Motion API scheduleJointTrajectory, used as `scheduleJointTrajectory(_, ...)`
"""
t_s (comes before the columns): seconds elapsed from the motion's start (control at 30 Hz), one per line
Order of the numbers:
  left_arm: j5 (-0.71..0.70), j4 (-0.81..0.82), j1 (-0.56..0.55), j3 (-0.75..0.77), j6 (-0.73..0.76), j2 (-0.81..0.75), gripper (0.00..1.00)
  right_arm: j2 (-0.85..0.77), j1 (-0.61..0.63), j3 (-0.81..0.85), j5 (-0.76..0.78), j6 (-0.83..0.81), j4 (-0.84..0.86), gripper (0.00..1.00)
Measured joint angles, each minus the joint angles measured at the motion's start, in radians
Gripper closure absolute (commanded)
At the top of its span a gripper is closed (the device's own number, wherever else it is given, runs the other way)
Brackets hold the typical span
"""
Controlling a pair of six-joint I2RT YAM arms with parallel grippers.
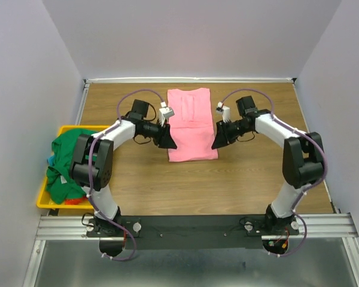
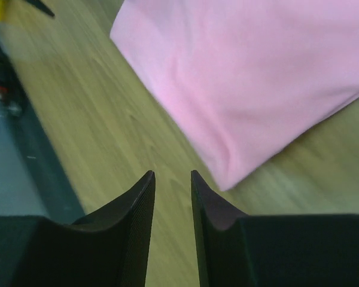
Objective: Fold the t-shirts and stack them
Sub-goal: Fold the folded rectangular tshirt in 1/3 of the way
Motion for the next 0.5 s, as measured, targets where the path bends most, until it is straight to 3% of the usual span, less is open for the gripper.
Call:
scheduleJointTrajectory(0.2,-0.213,-0.066,-0.017,0.027,0.318,-0.118,0.50,-0.131,0.077,0.004,0.163,-0.307,-0.003,0.56)
scheduleJointTrajectory(0.5,-0.424,0.004,-0.135,-0.212,0.692,-0.241,0.45,-0.141,0.133,-0.200,0.324,-0.692,0.121,0.52)
